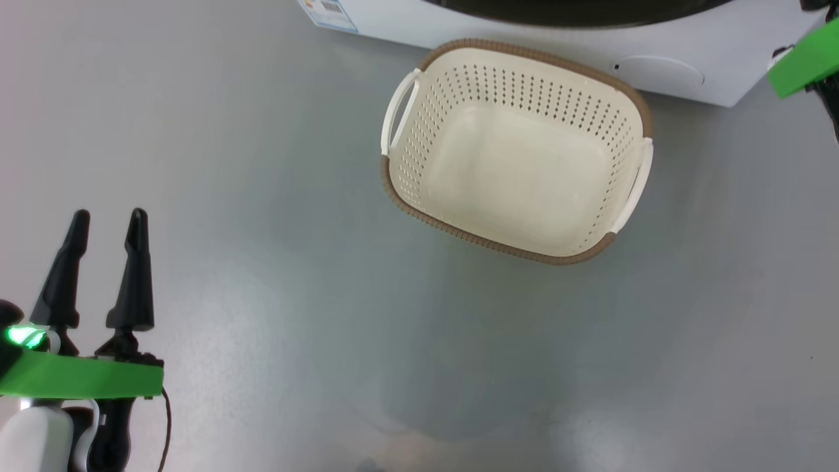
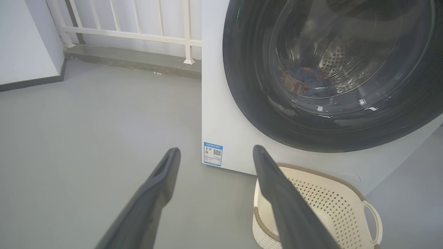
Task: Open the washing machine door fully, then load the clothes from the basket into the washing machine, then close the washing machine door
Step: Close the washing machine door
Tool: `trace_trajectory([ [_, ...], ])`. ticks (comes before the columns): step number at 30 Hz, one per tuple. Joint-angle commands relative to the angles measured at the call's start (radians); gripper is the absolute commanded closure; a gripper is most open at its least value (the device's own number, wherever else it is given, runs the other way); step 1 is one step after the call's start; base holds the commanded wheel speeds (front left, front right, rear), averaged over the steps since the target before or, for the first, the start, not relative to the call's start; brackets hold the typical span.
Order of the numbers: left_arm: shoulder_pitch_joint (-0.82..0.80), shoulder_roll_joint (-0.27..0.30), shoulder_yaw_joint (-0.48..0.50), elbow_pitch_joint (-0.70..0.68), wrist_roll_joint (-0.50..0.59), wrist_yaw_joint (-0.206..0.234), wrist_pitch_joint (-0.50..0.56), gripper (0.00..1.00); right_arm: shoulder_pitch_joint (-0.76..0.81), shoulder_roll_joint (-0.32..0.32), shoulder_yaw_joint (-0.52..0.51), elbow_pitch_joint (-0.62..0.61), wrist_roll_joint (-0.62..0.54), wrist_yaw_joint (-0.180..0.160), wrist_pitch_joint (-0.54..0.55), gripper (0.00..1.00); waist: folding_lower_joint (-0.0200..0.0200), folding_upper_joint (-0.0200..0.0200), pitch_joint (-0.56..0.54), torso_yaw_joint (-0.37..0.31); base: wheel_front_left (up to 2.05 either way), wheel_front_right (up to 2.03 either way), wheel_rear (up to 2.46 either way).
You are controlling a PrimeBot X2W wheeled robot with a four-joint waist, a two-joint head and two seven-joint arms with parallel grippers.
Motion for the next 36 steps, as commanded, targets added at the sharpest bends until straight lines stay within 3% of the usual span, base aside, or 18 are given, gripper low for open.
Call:
trace_trajectory([
  [1,-0.018,0.040,0.044,-0.024,-0.009,-0.003,-0.006,0.00,-0.016,-0.015,0.003,-0.007,-0.014,-0.001,-0.001,1.00,-0.0001,0.0000,0.017,-0.001,0.00,0.00,0.00],
  [8,-0.024,0.039,0.040,-0.019,-0.009,-0.003,-0.006,0.00,-0.083,-0.013,0.003,0.037,-0.034,-0.001,-0.005,1.00,-0.0001,0.0000,0.021,-0.005,0.00,0.00,0.00],
  [20,-0.025,0.051,0.034,-0.010,-0.009,-0.003,-0.006,0.00,-0.021,0.012,-0.018,0.035,-0.022,-0.001,-0.009,1.00,-0.0001,0.0000,-0.016,-0.032,0.00,0.00,0.00],
  [21,-0.023,0.053,0.032,-0.009,-0.008,-0.003,-0.006,0.00,-0.009,0.015,-0.028,0.032,-0.025,-0.001,-0.009,0.93,-0.0001,0.0000,-0.024,-0.036,0.00,0.00,0.00],
  [23,-0.020,0.054,0.025,-0.008,-0.005,-0.003,-0.006,0.00,0.023,0.024,-0.045,0.019,-0.032,-0.001,-0.009,0.57,-0.0001,0.0000,-0.042,-0.044,0.00,0.00,0.00],
  [24,-0.018,0.055,0.022,-0.007,-0.004,-0.003,-0.006,0.00,0.042,0.028,-0.054,0.011,-0.036,-0.001,-0.009,0.16,-0.0001,0.0000,-0.052,-0.049,0.00,0.00,0.00],
  [25,-0.017,0.056,0.020,-0.007,-0.003,-0.003,-0.006,0.00,0.062,0.033,-0.062,0.002,-0.040,-0.001,-0.009,0.00,-0.0001,0.0000,-0.063,-0.054,0.00,0.00,0.00],
  [36,0.020,0.074,0.004,-0.001,0.002,-0.003,-0.006,0.00,0.294,0.096,-0.146,-0.099,-0.093,-0.001,-0.009,0.00,-0.0001,0.0000,-0.197,-0.148,0.00,0.00,0.00],
])
